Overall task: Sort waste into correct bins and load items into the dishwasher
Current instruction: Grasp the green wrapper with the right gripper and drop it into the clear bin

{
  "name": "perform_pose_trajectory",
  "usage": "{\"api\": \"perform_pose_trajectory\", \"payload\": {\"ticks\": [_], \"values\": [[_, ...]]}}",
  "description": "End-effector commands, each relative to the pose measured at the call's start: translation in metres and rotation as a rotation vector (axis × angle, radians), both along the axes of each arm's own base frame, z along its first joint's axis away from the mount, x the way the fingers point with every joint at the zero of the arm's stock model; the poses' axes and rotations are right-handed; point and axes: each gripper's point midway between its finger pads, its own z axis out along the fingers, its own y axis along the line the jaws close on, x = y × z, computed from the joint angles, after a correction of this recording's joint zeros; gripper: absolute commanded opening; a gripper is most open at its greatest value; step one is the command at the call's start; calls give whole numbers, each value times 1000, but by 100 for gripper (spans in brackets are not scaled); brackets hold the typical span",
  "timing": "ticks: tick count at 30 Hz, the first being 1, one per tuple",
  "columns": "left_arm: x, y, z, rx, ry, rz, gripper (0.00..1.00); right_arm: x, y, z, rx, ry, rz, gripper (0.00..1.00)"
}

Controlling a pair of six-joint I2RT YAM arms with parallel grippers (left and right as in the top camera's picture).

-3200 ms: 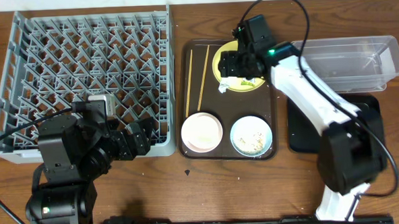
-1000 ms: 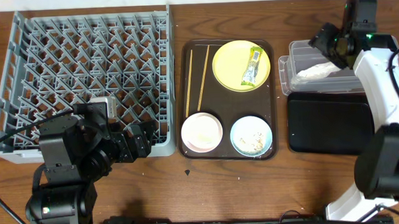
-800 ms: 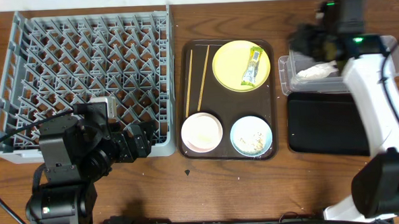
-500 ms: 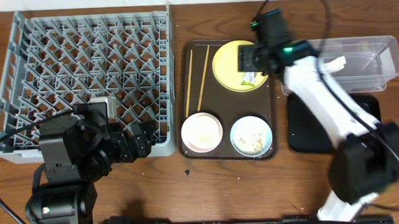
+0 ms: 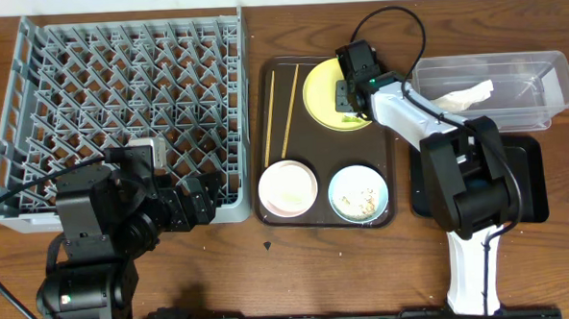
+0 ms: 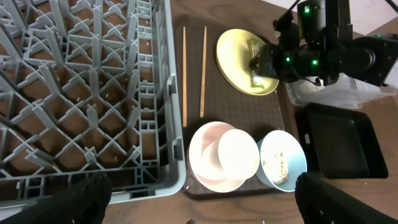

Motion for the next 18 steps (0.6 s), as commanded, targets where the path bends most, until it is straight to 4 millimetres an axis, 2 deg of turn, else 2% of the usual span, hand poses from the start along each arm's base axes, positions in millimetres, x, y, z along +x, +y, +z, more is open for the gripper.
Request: {"api": "perform_pose_trajectory", "payload": {"ticks": [1, 2, 3, 4, 5, 9, 10, 13, 15, 18], "values": [[1, -1, 9, -11, -19, 2, 95, -2, 0, -4, 19, 15, -33, 15], [1, -1, 9, -11, -19, 2, 95, -2, 3, 0, 39, 13, -31, 15], [1, -1, 9, -11, -19, 2, 95, -2, 6, 11, 76, 4, -37, 4], [1, -1, 9, -11, -19, 2, 95, -1, 6, 21, 98, -7, -48, 1], [1, -1, 9, -11, -19, 2, 95, -1, 5, 33, 119, -20, -65, 1], [1, -1, 9, -11, -19, 2, 95, -3, -10, 99, 251, -82, -157, 1], [1, -1, 9, -11, -19, 2, 95, -5, -21, 116, 278, -99, -206, 1], [1, -1, 9, -11, -19, 2, 95, -13, -61, 147, 328, -124, -369, 1], [1, -1, 9, -11, -19, 2, 95, -20, -94, 154, 352, -119, -505, 1], [1, -1, 9, -11, -19, 2, 95, -26, -132, 149, 363, -99, -645, 1]]}}
